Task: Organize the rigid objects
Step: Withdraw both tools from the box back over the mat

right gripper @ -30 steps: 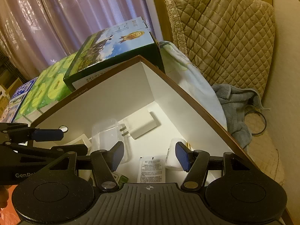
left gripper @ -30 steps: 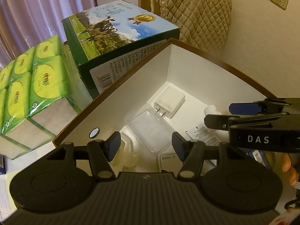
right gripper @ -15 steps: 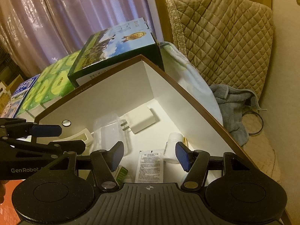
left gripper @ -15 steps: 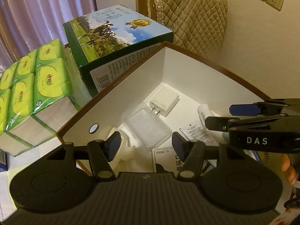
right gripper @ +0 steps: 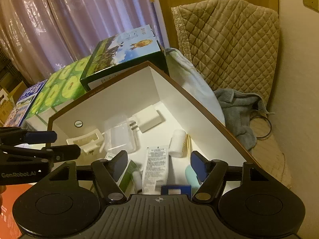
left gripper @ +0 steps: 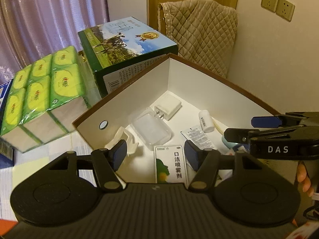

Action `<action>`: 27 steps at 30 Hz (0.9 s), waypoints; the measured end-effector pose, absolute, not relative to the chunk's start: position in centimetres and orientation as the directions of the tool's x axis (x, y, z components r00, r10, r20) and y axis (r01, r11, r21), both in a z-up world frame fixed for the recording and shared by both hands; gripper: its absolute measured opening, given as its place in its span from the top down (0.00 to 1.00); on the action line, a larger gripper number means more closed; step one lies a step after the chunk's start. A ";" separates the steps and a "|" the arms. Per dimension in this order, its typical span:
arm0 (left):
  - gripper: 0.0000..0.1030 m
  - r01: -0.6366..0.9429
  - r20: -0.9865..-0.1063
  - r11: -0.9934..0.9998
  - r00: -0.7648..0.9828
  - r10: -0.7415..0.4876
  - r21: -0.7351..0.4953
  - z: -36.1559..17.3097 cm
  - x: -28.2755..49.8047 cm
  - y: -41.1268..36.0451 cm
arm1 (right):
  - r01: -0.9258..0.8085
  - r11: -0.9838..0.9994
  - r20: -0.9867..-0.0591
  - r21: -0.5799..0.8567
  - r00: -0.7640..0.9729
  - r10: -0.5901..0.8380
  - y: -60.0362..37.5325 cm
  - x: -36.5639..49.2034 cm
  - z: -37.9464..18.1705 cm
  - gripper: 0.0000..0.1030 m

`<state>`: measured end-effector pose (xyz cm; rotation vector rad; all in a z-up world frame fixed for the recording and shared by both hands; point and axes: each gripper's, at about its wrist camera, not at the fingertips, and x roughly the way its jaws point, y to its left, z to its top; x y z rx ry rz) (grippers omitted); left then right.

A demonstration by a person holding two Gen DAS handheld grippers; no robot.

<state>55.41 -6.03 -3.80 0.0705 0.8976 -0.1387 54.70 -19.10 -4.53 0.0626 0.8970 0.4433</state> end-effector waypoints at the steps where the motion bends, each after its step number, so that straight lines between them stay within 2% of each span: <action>1: 0.40 0.145 -0.780 0.989 0.619 -0.089 0.002 -3.6 55.0 -6.1 | -0.347 0.908 -0.739 0.237 0.542 0.400 -19.3 54.3 -4.4 0.32; 13: 0.38 0.102 -0.725 0.995 0.685 -0.068 0.003 -1.2 48.3 -6.7 | -0.395 0.884 -0.701 0.250 0.556 0.447 -20.4 50.1 -2.5 0.28; 16: 0.32 0.085 -0.712 0.996 0.700 -0.059 0.001 -0.7 46.3 -6.8 | -0.409 0.876 -0.696 0.254 0.552 0.459 -20.7 48.8 -2.3 0.27; 27: 0.32 0.029 -0.685 1.000 0.728 -0.015 0.008 0.9 38.3 -5.3 | -0.433 0.860 -0.684 0.272 0.541 0.489 -21.0 41.6 -1.4 0.27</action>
